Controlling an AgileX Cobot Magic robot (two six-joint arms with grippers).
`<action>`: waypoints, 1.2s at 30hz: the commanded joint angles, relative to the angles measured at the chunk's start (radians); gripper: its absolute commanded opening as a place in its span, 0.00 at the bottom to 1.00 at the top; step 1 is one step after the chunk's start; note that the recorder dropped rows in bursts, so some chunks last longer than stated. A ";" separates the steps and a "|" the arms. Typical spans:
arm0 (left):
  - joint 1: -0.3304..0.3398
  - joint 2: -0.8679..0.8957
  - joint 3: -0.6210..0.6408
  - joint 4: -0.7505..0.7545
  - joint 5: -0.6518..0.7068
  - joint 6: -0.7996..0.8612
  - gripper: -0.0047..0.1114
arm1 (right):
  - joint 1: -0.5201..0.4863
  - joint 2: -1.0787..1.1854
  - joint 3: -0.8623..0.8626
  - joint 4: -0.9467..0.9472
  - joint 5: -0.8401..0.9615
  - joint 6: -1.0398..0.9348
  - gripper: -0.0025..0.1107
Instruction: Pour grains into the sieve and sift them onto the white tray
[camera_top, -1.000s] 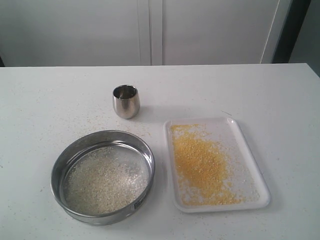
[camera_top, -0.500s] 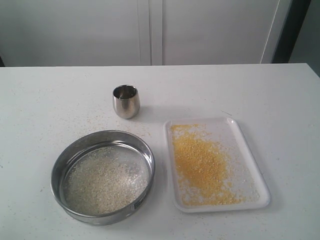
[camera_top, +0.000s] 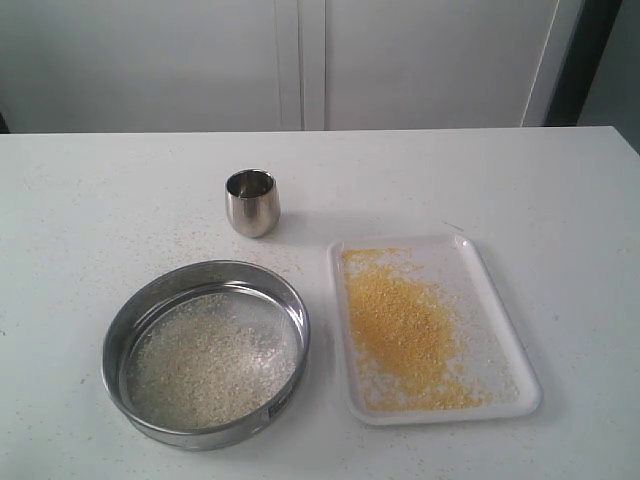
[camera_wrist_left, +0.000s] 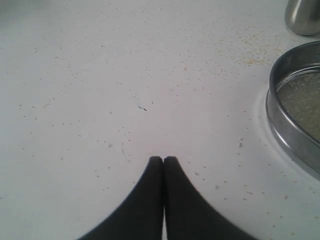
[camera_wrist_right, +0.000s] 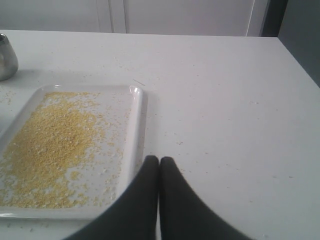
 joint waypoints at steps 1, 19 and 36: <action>0.002 -0.004 0.006 -0.011 -0.003 0.002 0.04 | -0.011 -0.005 0.005 -0.002 -0.016 -0.008 0.02; 0.002 -0.004 0.006 -0.011 -0.003 0.002 0.04 | -0.011 -0.005 0.005 -0.002 -0.015 0.008 0.02; 0.002 -0.004 0.006 -0.011 -0.003 0.002 0.04 | -0.011 -0.005 0.005 -0.002 -0.015 0.008 0.02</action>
